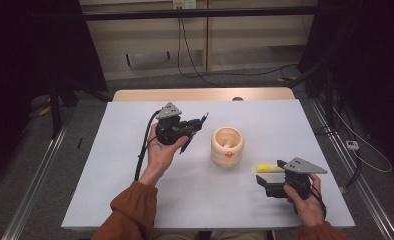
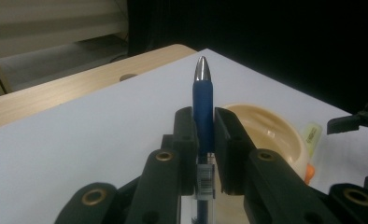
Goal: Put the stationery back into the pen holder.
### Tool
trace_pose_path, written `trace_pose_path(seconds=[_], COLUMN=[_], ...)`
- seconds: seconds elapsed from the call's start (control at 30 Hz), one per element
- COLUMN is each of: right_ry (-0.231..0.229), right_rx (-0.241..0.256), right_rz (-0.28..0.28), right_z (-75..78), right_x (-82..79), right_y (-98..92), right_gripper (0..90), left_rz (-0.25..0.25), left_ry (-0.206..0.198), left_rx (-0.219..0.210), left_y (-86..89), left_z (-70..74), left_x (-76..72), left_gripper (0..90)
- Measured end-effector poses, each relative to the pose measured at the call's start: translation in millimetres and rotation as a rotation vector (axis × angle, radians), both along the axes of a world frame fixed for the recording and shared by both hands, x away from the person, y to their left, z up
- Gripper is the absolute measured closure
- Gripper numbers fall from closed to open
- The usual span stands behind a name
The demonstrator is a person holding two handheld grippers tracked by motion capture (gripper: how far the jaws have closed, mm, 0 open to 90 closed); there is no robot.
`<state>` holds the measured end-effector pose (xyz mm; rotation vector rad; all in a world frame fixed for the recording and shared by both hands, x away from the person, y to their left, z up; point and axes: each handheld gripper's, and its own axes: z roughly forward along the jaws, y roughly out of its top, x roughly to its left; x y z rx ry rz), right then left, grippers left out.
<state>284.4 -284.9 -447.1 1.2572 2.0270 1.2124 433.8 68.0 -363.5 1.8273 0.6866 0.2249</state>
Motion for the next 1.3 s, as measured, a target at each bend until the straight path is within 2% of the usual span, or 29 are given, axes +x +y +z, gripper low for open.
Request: trace_pose_path(seconds=[0.13, 0.27, 0.5, 0.7, 1.3], right_ry=[0.000, 0.000, 0.000, -0.001, -0.001], right_rx=[-0.001, 0.002, -0.001, 0.002, 0.003], right_rz=[0.000, -0.002, 0.000, -0.001, -0.001], right_z=[0.0, 0.1, 0.0, 0.0, -0.1], right_x=[0.2, 0.1, 0.1, 0.0, -0.1], right_y=[0.2, 0.3, 0.3, 0.1, -0.4], right_gripper=[5.0, 4.9, 5.0, 5.0, 5.0], left_rz=[-0.007, -0.022, -0.033, -0.035, -0.057], left_ry=[-0.015, -0.036, -0.067, -0.066, -0.114], left_rx=[-0.029, -0.023, -0.038, -0.061, -0.096], left_y=[-2.3, -7.6, -17.7, -26.5, -55.4], left_z=[5.7, 10.5, 16.2, 19.0, 33.7], left_x=[-2.8, -6.6, -10.4, -9.4, -6.5], left_gripper=[80.0, 80.0, 80.0, 80.0, 79.9])
